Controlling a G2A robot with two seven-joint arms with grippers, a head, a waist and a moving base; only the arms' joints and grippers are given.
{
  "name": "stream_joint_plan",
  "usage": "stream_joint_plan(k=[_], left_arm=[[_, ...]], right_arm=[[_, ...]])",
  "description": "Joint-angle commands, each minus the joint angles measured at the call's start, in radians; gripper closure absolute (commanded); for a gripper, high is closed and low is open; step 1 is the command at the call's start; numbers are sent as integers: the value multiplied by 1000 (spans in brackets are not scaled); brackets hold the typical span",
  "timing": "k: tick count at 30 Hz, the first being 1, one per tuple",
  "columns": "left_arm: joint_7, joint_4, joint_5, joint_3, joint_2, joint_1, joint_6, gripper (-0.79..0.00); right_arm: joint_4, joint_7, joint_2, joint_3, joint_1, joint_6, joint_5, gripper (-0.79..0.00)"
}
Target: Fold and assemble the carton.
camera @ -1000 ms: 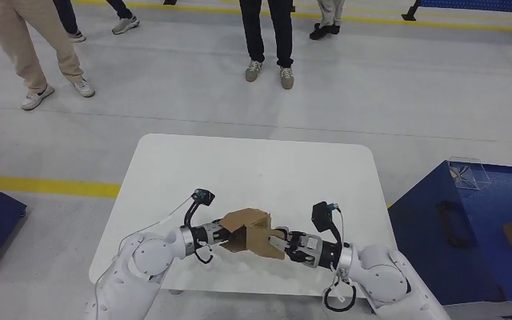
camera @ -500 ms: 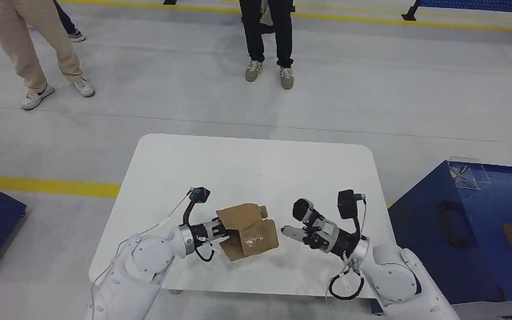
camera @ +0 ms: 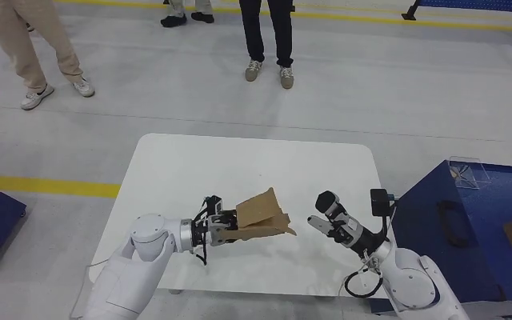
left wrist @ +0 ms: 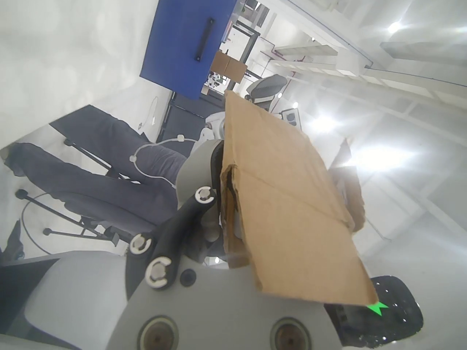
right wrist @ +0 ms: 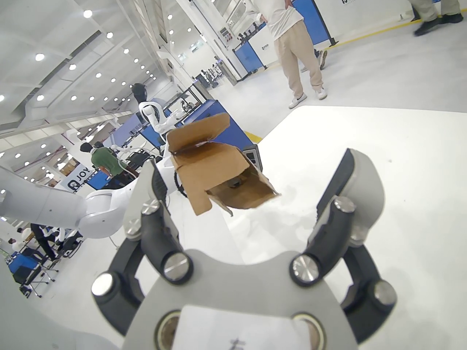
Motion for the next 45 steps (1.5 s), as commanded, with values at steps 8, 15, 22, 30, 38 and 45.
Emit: stream_joint_plan(k=[8,15,22,30,38,45], left_arm=[[91,27,-226,1,-15,25,121,0],[100,23,-248,29,-16,14,168,0],[93,-19,-143,49,-5,45,43,0],[123,-35,-157,31,0,54,-10,0],[131,-26,-174,30,2,53,-30,0],[128,-13,-183,34,4,48,-29,0]], right_arm=[[-5,-94,-8,-2,7,90,-129,-785],[24,-190,-22,-65,33,199,-350,-785],[71,-186,-32,-121,79,242,-433,-785],[117,-120,-40,-170,107,250,-435,-785],[136,-58,-46,-227,103,229,-434,-785],[127,-90,-50,-200,123,236,-390,-785]])
